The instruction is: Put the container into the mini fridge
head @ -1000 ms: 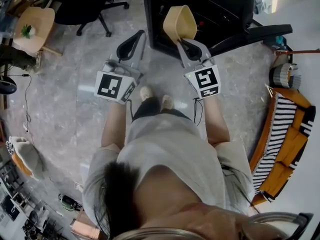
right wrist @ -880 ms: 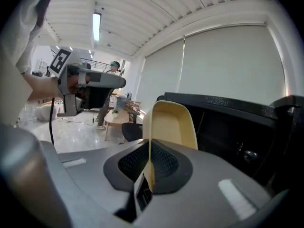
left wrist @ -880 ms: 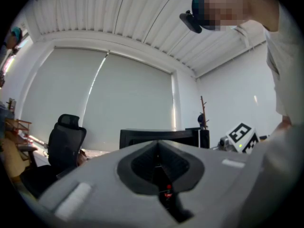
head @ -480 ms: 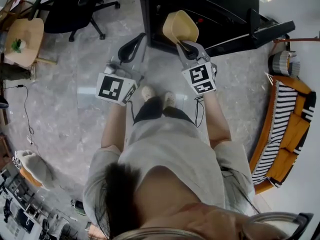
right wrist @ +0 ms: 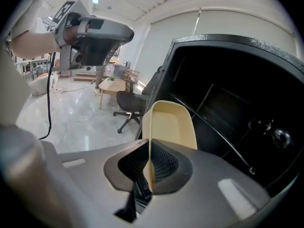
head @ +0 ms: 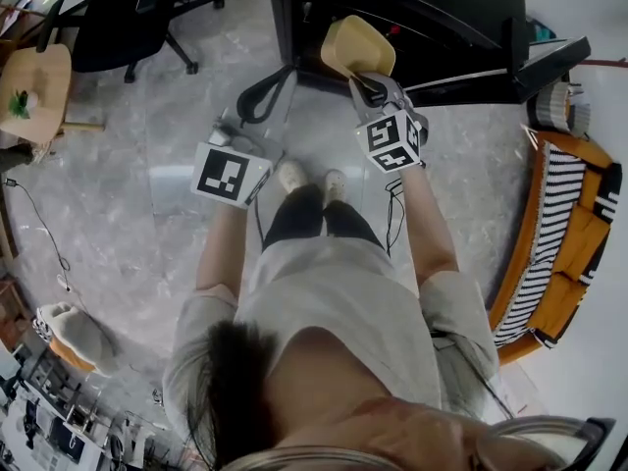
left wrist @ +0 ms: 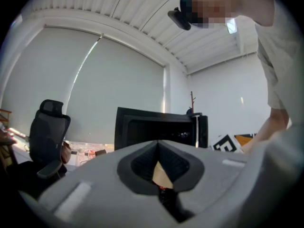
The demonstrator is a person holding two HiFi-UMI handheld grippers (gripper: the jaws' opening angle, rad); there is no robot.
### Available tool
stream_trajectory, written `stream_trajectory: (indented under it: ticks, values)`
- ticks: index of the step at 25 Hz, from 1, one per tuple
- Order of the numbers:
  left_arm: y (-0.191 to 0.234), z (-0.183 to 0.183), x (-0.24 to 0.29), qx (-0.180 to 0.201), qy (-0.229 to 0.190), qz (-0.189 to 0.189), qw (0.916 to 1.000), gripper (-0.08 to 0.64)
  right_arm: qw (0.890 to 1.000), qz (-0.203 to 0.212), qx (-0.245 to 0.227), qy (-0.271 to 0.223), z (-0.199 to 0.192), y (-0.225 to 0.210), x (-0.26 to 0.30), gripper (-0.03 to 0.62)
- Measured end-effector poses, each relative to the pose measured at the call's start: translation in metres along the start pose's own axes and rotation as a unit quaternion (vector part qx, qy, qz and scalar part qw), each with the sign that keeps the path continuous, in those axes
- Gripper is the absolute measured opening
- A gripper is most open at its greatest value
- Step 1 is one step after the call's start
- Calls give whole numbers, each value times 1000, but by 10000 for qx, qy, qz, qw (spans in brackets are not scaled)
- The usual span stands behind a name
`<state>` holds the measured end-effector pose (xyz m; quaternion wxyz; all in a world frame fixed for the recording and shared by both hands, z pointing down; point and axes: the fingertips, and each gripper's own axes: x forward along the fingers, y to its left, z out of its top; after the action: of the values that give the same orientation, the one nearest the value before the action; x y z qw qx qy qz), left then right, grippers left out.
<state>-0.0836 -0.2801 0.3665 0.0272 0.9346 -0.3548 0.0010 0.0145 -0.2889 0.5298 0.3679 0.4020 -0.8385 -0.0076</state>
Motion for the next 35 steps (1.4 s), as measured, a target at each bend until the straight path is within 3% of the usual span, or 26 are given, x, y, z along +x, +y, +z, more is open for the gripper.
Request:
stream_trajectory:
  ticks: [13,35]
  values:
    - [11,-42,13,-146,185,-211,9995,2,9953,31,-590,761,-48,-6,58,9]
    - [30,-74,22,-323,348,-185,9987,2,9663,-22,-1800,1838,-89,-42,130,12]
